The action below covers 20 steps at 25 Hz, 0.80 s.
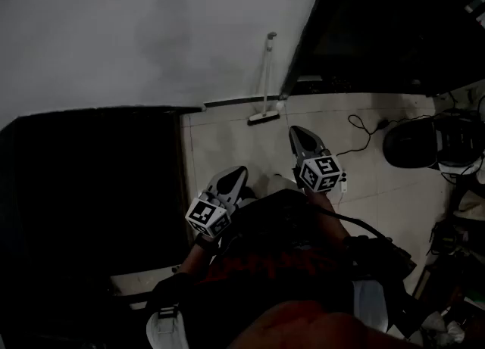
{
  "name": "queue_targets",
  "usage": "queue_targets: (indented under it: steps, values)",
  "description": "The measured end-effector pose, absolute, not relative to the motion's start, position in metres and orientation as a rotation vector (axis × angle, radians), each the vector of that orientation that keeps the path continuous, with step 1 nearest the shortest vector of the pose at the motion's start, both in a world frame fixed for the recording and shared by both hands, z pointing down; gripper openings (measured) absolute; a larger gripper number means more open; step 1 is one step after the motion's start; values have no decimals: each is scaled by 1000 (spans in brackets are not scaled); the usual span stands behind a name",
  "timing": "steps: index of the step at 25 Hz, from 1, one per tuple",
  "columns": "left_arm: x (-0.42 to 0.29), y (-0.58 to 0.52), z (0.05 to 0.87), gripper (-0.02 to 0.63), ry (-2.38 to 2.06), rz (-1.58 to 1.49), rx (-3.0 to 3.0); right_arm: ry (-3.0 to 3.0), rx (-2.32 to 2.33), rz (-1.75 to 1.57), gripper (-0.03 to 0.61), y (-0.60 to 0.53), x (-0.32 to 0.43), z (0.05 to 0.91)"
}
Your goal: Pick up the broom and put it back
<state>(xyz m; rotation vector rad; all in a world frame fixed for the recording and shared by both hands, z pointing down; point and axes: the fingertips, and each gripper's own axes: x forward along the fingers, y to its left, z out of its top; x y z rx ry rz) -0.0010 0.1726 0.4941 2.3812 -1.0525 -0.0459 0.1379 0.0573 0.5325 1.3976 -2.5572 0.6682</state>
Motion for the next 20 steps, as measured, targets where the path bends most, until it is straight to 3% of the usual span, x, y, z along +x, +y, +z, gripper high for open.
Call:
queue_targets:
  steps: [7, 16, 18, 20]
  values:
    - [-1, 83, 520, 5, -1151, -146, 2320, -2546, 1335, 665, 0, -3, 134, 556]
    - [-8, -79, 503, 5, -1373, -201, 2239, -2514, 1297, 598, 3, -196, 141, 610]
    - [-16, -97, 502, 5, -1420, -221, 2215, -2487, 1261, 608, 85, -231, 136, 630]
    - [-28, -101, 508, 5, -1450, -223, 2195, -2442, 1228, 602, 104, -253, 125, 659]
